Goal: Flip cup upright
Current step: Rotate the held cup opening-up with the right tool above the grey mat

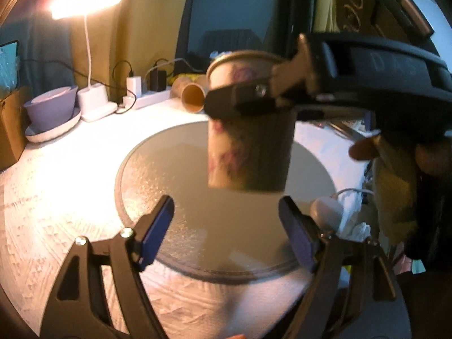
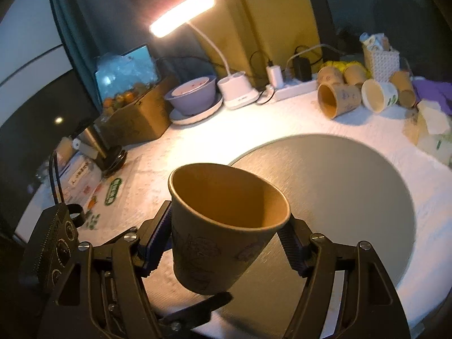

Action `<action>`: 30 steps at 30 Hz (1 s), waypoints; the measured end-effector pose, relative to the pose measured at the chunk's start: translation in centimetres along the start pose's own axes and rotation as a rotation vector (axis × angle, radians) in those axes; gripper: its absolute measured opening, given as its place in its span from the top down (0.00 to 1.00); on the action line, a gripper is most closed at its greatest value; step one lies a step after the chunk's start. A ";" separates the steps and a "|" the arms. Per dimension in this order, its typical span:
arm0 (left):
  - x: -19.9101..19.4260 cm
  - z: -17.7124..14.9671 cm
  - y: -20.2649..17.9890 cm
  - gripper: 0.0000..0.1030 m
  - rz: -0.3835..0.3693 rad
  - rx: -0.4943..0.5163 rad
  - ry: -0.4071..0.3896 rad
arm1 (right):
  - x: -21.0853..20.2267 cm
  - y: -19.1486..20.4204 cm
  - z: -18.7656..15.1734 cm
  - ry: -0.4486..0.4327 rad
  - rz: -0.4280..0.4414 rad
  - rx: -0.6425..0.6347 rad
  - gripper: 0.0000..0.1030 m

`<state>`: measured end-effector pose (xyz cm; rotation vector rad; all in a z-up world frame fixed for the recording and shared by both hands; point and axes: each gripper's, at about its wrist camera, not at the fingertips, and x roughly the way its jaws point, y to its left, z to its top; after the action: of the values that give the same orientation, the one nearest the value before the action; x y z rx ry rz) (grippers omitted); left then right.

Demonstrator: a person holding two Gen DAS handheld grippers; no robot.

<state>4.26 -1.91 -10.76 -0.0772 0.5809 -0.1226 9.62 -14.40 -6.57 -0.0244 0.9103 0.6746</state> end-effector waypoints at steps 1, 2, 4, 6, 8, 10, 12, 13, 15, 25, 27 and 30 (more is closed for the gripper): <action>0.2 0.0 0.1 0.25 0.001 0.000 0.014 | 0.1 -0.2 0.2 -0.008 -0.009 -0.002 0.29; 0.6 0.1 0.2 0.25 0.000 -0.002 0.034 | 0.2 -0.4 0.4 -0.017 -0.017 -0.003 0.29; 1.6 0.2 0.4 0.25 -0.015 -0.012 0.085 | 0.7 -1.0 0.7 -0.027 -0.049 -0.009 0.29; 2.1 0.7 0.8 0.25 -0.022 -0.027 0.113 | 1.3 -1.7 1.0 -0.030 -0.069 0.001 0.29; 2.2 1.1 1.2 0.25 -0.019 -0.040 0.124 | 1.7 -2.3 1.4 -0.035 -0.089 0.006 0.29; 2.4 1.7 1.9 0.25 -0.016 -0.065 0.130 | 2.1 -3.0 1.8 -0.040 -0.109 0.002 0.29; 2.6 2.3 2.5 0.25 -0.007 -0.091 0.135 | 2.4 -3.4 2.1 -0.045 -0.132 -0.003 0.29; 2.8 2.5 2.9 0.25 -0.003 -0.102 0.137 | 2.5 -3.7 2.3 -0.046 -0.139 -0.003 0.29; 3.2 3.0 3.5 0.25 0.002 -0.122 0.143 | 2.9 -4.4 2.6 -0.048 -0.160 -0.002 0.29; 5.7 4.6 6.2 0.25 0.017 -0.208 0.178 | 4.8 -6.4 3.5 -0.053 -0.282 -0.058 0.29; 6.2 4.6 6.4 0.25 0.014 -0.223 0.192 | 5.4 -7.0 3.5 -0.042 -0.292 -0.044 0.29; 6.8 4.6 6.8 0.25 0.012 -0.249 0.214 | 5.9 -7.6 3.4 -0.032 -0.310 -0.044 0.29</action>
<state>13.07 4.09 -11.37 -0.3051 0.8087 -0.0459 18.76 -16.32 -10.71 -0.1900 0.8387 0.4052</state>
